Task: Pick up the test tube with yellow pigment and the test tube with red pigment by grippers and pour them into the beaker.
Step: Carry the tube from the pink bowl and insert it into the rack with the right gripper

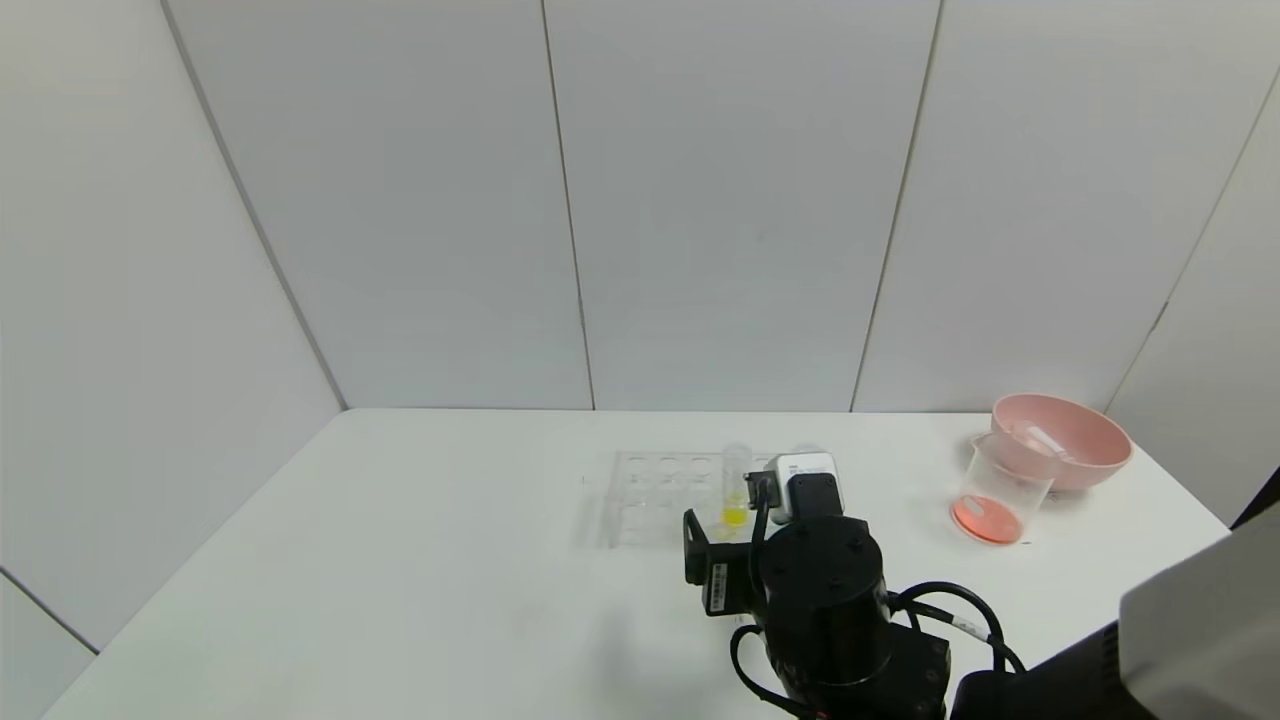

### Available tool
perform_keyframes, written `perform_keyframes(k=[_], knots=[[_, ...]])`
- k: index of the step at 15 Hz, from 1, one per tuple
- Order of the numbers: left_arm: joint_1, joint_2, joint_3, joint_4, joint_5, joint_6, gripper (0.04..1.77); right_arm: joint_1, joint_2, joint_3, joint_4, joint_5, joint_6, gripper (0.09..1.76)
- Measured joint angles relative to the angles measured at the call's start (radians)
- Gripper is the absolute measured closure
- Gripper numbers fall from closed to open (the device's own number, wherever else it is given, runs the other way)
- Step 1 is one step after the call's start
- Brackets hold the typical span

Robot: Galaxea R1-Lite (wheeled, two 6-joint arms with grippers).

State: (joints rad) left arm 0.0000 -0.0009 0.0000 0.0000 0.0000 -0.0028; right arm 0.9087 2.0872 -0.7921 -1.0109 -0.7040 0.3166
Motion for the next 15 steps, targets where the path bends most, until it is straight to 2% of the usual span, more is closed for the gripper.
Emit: perform_keyframes(k=[4, 9, 15], knots=[[0.0, 0.0, 0.0, 0.0, 0.0, 0.0, 0.05, -0.034, 0.07, -0.069, 0.007, 0.017, 0.003, 0.15], [0.0, 0.0, 0.0, 0.0, 0.0, 0.0, 0.05, -0.095, 0.116, -0.13, 0.01, 0.1, -0.001, 0.15], [0.0, 0.0, 0.0, 0.0, 0.0, 0.0, 0.05, -0.146, 0.162, -0.182, 0.013, 0.123, -0.015, 0.15]])
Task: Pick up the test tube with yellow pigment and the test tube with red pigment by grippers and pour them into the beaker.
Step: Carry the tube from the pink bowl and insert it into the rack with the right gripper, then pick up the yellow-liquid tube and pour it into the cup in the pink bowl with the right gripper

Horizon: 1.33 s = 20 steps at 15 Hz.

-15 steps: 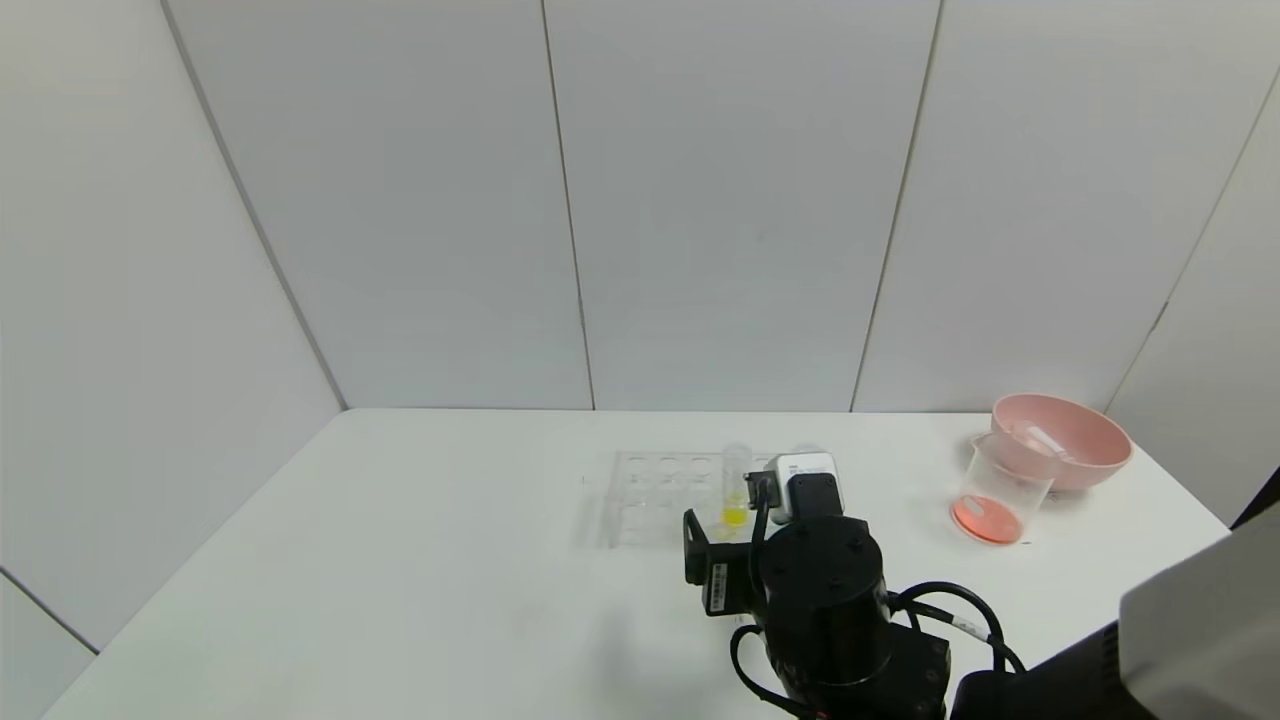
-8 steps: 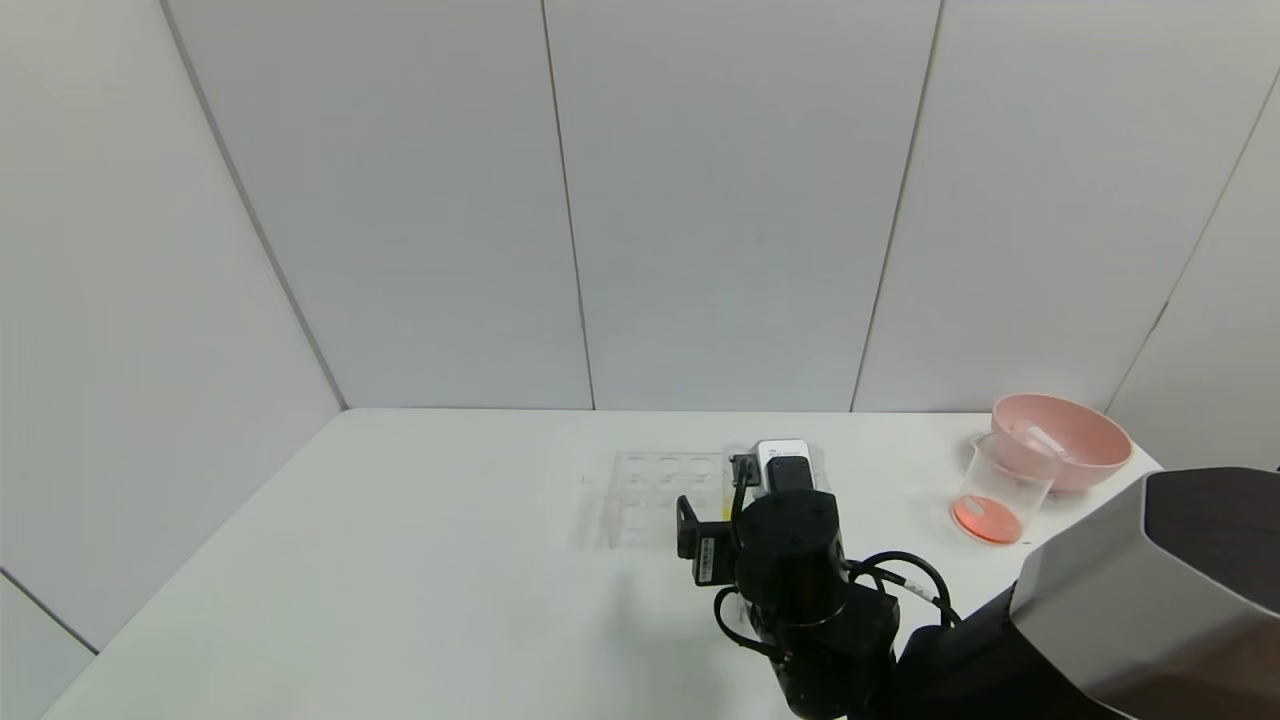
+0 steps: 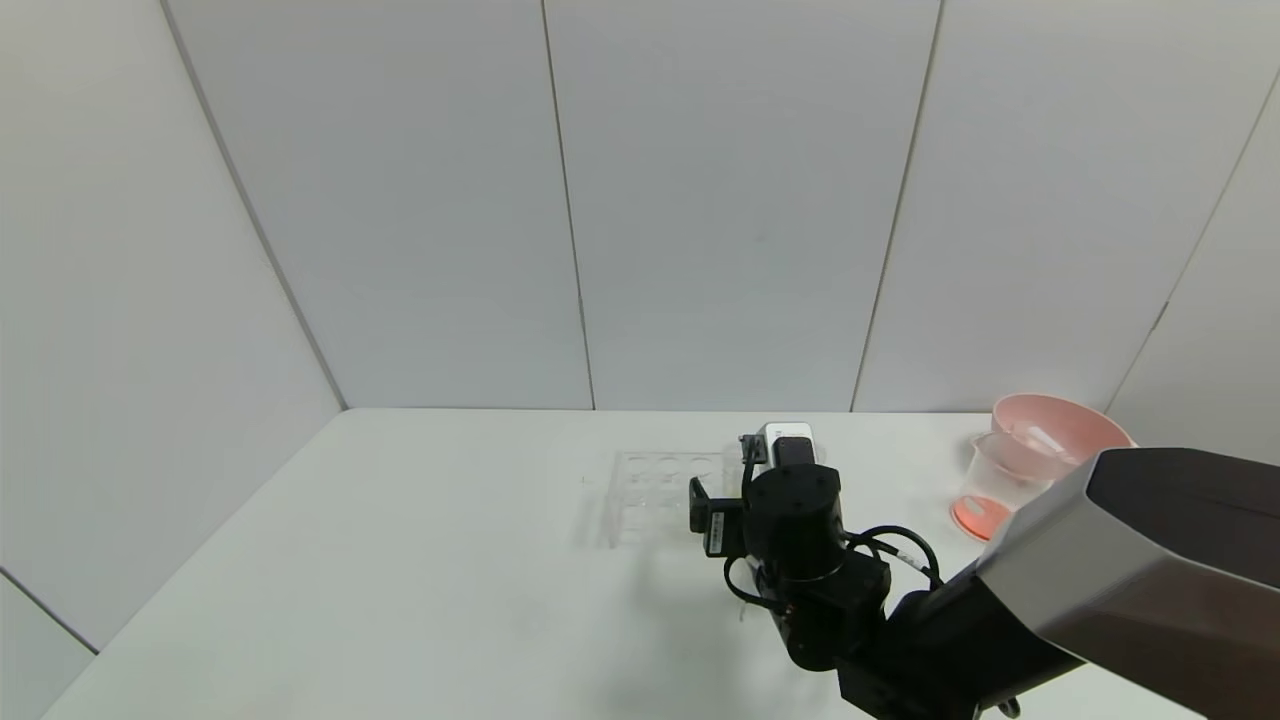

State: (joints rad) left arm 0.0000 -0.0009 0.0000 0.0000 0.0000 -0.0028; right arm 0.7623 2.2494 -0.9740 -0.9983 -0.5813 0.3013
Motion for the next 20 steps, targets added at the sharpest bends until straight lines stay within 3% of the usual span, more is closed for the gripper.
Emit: perform_keyframes(k=[2, 6, 9, 10, 20], knots=[[0.0, 0.0, 0.0, 0.0, 0.0, 0.0, 0.05, -0.009, 0.01, -0.006, 0.0, 0.018, -0.001, 0.16], [0.0, 0.0, 0.0, 0.0, 0.0, 0.0, 0.05, -0.019, 0.017, -0.008, -0.003, 0.02, -0.021, 0.8], [0.0, 0.0, 0.0, 0.0, 0.0, 0.0, 0.05, -0.02, 0.018, -0.01, -0.003, 0.021, -0.024, 1.12], [0.0, 0.0, 0.0, 0.0, 0.0, 0.0, 0.05, -0.02, 0.019, -0.011, -0.003, 0.02, -0.026, 1.35], [0.0, 0.0, 0.0, 0.0, 0.0, 0.0, 0.05, -0.023, -0.011, -0.019, -0.01, 0.02, -0.1, 1.35]])
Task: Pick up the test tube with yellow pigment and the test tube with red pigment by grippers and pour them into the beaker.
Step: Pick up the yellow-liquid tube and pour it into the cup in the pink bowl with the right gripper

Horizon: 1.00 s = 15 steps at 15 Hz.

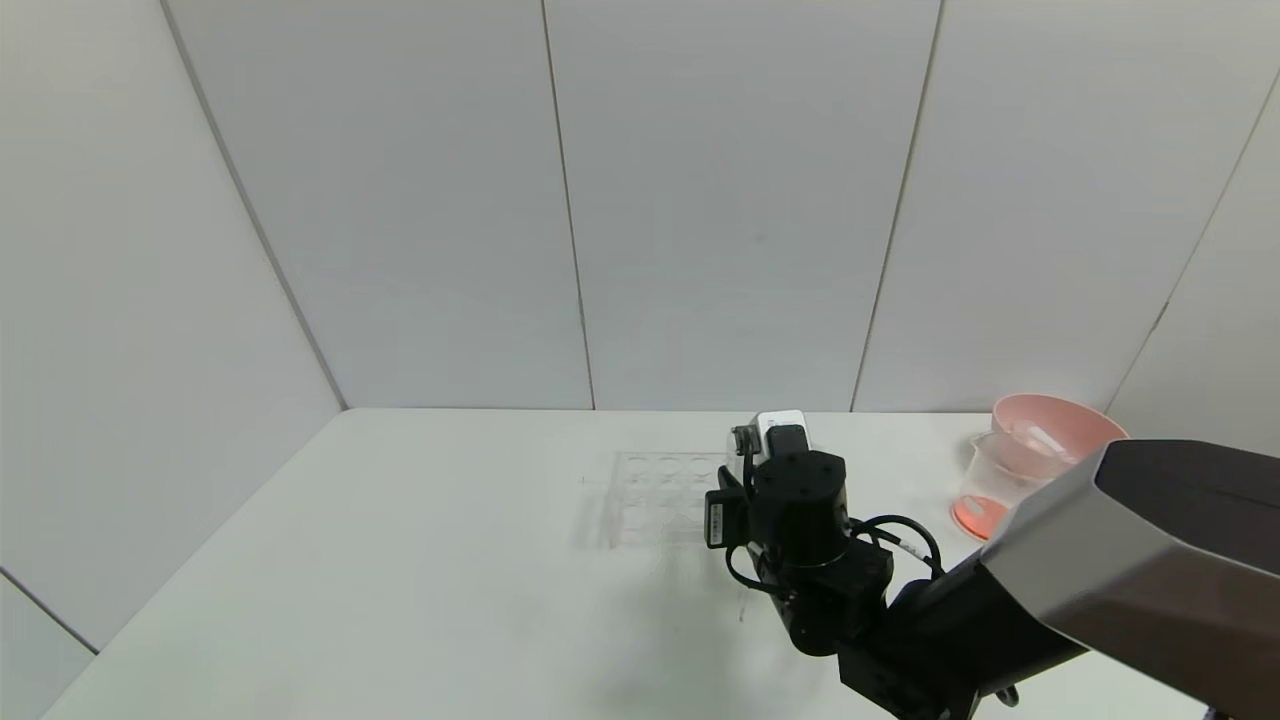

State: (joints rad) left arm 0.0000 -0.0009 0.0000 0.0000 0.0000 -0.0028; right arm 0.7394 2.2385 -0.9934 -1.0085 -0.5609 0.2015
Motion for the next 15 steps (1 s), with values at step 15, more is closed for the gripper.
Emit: perform_keyframes(k=[15], knots=[[0.0, 0.0, 0.0, 0.0, 0.0, 0.0, 0.05, -0.36, -0.324, -0.001, 0.002, 0.319, -0.227, 1.35]])
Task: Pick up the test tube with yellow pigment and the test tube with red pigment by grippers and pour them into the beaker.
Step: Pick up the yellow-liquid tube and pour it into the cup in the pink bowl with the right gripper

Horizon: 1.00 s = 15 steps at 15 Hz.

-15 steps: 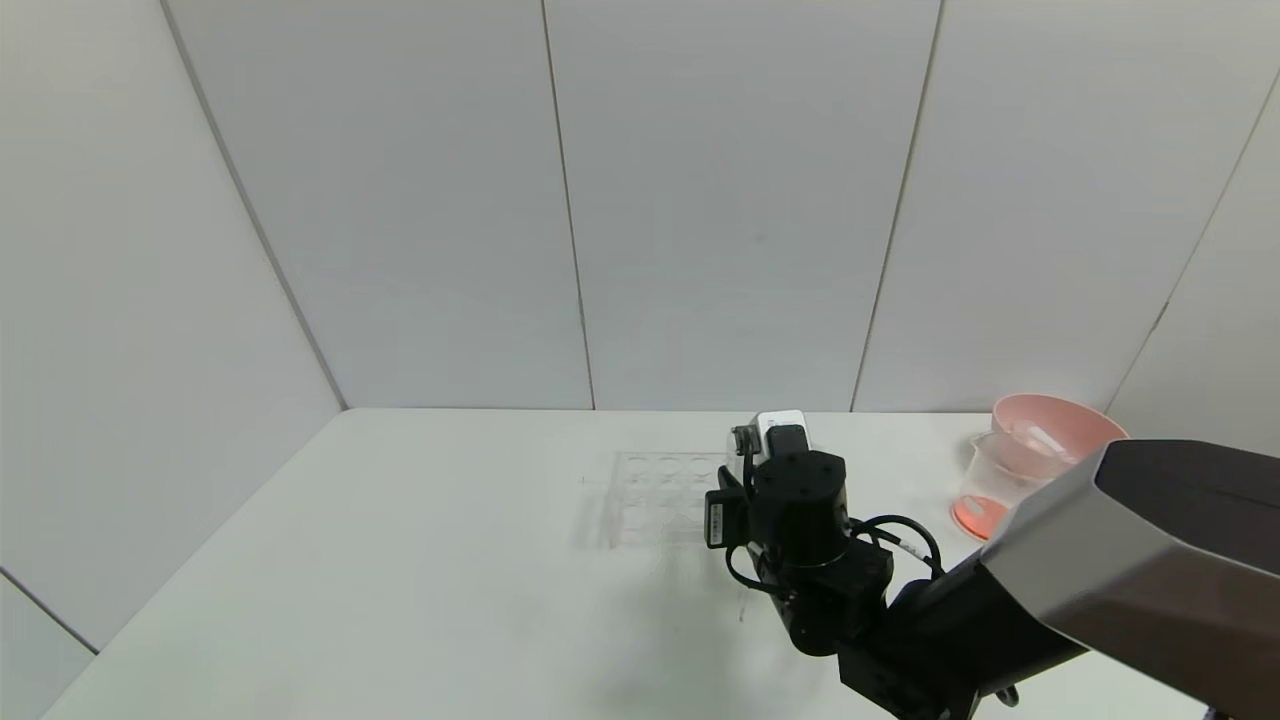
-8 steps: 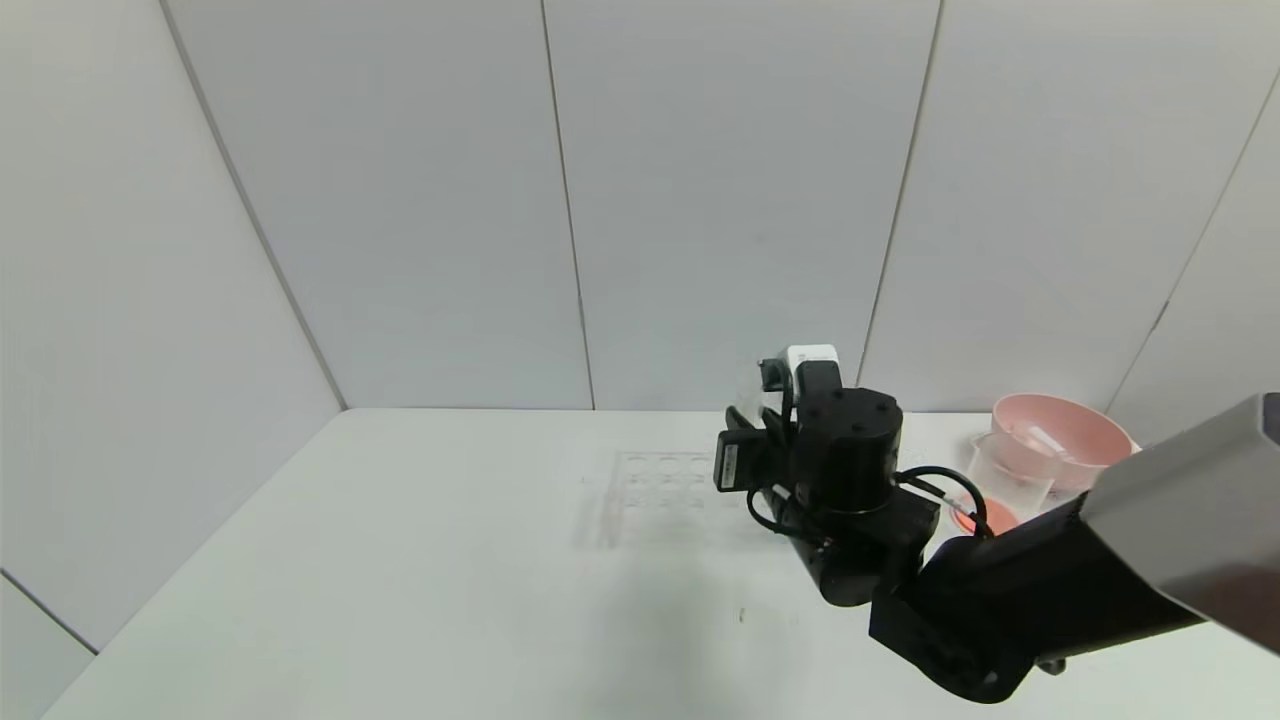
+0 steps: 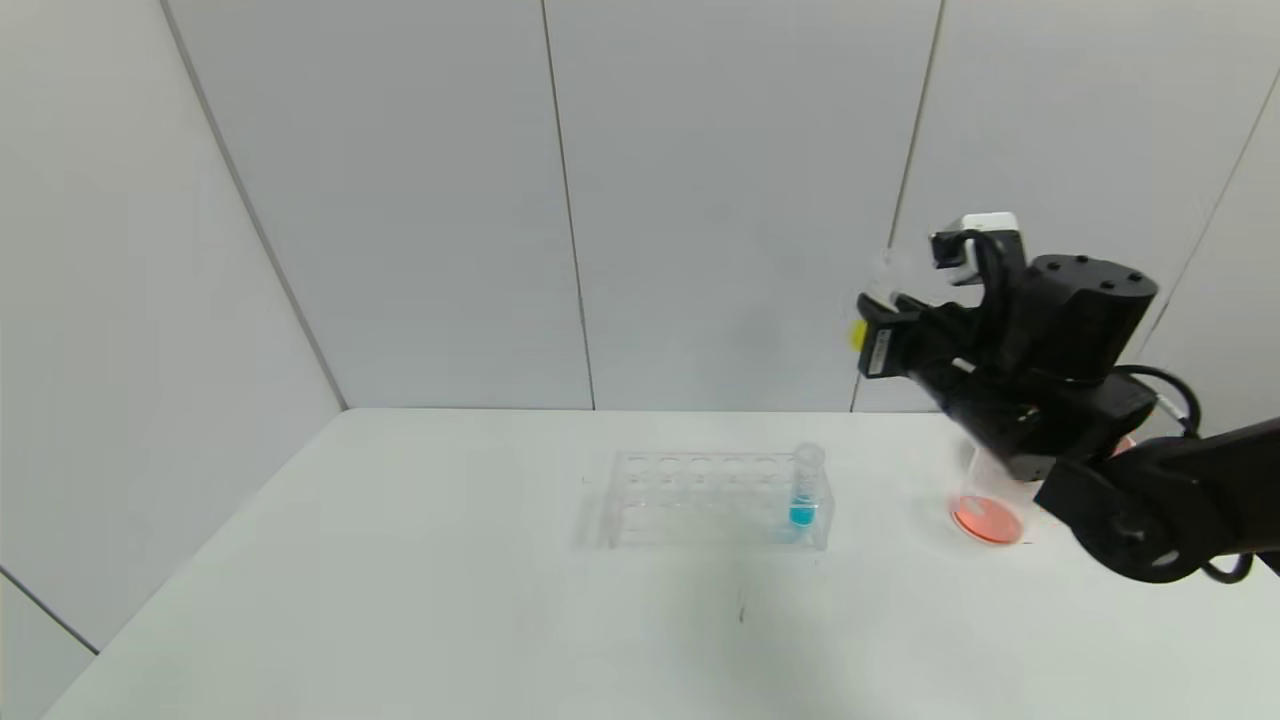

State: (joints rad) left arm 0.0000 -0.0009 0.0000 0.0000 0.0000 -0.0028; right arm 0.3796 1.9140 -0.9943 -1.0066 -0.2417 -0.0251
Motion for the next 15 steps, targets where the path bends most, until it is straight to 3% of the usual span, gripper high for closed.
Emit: perform_keyframes(k=[3, 9, 12, 15], knots=[[0.0, 0.0, 0.0, 0.0, 0.0, 0.0, 0.05, -0.248, -0.039, 0.047, -0.008, 0.249, -0.072, 1.35], [0.0, 0.0, 0.0, 0.0, 0.0, 0.0, 0.05, -0.652, 0.004, 0.074, -0.116, 0.604, -0.218, 1.35], [0.0, 0.0, 0.0, 0.0, 0.0, 0.0, 0.05, -0.747, 0.075, 0.08, -0.271, 0.713, -0.374, 1.35], [0.0, 0.0, 0.0, 0.0, 0.0, 0.0, 0.05, -0.764, 0.134, 0.1, -0.382, 0.801, -0.512, 1.35]])
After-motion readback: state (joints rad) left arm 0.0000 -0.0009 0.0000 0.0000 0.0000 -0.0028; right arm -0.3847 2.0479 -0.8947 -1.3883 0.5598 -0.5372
